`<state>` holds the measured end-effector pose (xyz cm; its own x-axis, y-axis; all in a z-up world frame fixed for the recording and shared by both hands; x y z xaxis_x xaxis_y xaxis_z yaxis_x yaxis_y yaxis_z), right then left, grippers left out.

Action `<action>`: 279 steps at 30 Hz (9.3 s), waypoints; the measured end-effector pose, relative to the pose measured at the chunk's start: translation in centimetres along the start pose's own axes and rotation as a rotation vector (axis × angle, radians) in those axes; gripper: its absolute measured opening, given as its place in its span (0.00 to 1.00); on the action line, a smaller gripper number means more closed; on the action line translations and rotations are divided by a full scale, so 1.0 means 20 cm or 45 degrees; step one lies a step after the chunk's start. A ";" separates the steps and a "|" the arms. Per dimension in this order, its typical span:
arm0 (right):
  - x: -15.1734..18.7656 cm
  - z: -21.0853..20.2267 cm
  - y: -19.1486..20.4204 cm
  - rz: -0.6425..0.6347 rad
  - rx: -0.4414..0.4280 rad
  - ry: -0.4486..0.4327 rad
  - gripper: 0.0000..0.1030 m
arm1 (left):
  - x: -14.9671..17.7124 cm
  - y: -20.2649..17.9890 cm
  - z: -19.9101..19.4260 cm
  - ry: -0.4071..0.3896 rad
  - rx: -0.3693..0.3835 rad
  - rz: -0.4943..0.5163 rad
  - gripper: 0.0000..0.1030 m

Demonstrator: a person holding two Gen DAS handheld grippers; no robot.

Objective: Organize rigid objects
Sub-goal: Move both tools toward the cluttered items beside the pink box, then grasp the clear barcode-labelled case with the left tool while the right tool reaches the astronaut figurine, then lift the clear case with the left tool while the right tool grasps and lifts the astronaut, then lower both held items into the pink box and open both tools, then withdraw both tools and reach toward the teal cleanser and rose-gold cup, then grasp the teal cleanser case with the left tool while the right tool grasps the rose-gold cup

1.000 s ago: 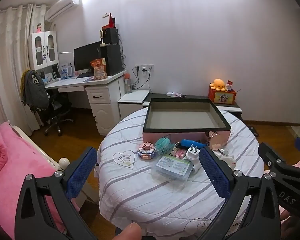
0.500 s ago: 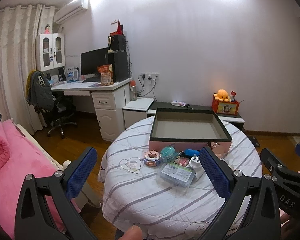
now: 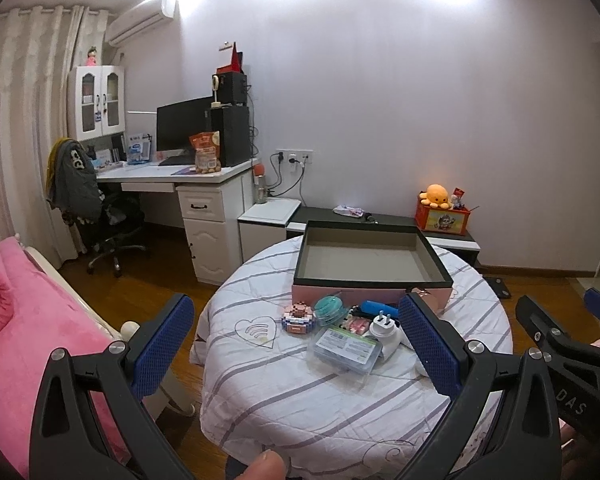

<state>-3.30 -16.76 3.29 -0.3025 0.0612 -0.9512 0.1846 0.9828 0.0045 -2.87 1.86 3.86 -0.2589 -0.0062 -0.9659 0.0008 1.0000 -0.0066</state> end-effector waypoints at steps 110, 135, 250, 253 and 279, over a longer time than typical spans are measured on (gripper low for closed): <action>0.56 0.95 -0.07 0.040 -0.144 0.602 0.71 | 0.57 -0.20 0.93 0.406 0.426 0.192 0.93; 0.11 0.89 -0.04 0.041 -0.275 0.374 0.71 | 0.09 -0.15 0.89 0.206 0.264 0.152 0.93; 0.31 1.23 0.04 0.076 -0.295 0.571 1.00 | 0.48 -0.13 1.24 0.446 0.169 0.288 1.00; 0.32 1.28 0.05 0.077 -0.309 0.583 0.99 | 0.49 -0.15 1.28 0.441 0.160 0.324 1.00; 0.36 1.31 0.06 0.033 -0.318 0.575 0.47 | 0.48 -0.10 1.35 0.506 0.329 0.066 0.51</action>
<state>19.27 -19.61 -11.58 -0.6843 0.1010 -0.7222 -0.0149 0.9882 0.1523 20.68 -0.22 -12.30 -0.6018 0.0953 -0.7929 0.2504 0.9653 -0.0740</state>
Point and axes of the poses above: each gripper's, at about its wrist camera, not at the fingertips, and z roughly the way its jaws point, y to its left, x to its underside, the point moved 1 cm from there along z, roughly the way its jaws point, and after that the axes turned 9 degrees about -y, right-handed, at the moved point
